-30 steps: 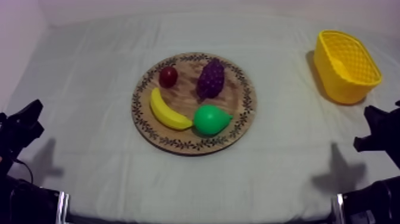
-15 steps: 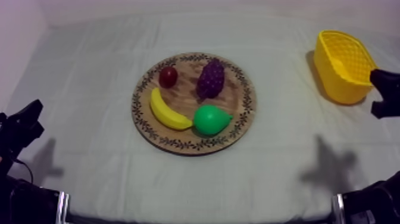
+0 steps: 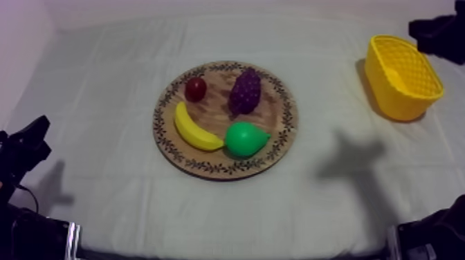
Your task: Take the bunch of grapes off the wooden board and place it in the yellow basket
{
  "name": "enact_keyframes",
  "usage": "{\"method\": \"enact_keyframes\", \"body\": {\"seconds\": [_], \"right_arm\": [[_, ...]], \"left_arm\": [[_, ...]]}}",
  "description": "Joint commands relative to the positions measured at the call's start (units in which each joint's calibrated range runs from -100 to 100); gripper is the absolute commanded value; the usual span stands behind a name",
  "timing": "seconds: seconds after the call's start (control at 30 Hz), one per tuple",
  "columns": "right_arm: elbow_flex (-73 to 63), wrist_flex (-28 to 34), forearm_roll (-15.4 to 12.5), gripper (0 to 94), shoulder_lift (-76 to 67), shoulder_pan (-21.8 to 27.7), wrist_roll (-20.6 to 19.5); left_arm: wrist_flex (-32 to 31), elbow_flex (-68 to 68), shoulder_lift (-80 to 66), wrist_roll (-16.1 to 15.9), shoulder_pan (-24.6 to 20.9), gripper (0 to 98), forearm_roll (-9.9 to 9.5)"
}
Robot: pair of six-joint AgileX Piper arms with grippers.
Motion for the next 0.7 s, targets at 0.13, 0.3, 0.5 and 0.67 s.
{"method": "enact_keyframes", "body": {"seconds": [0.13, 0.3, 0.5, 0.67], "right_arm": [[-17.45, 8.19, 0.82, 0.3, 11.06, -5.54, -3.74], [-27.63, 14.03, 1.8, 0.3, 17.99, -9.55, -6.74], [-38.16, 22.26, 3.52, 0.3, 26.97, -13.59, -10.85], [-45.27, 26.32, 5.88, 0.2, 35.29, -15.44, -14.47]], "left_arm": [[0.0, -0.02, 0.0, 0.0, -0.02, 0.1, 0.01], [0.0, -0.02, 0.0, -0.01, -0.02, 0.1, 0.01], [0.0, -0.02, 0.0, -0.01, -0.02, 0.1, 0.01], [0.0, -0.02, 0.0, 0.0, -0.02, 0.1, 0.01]]}}
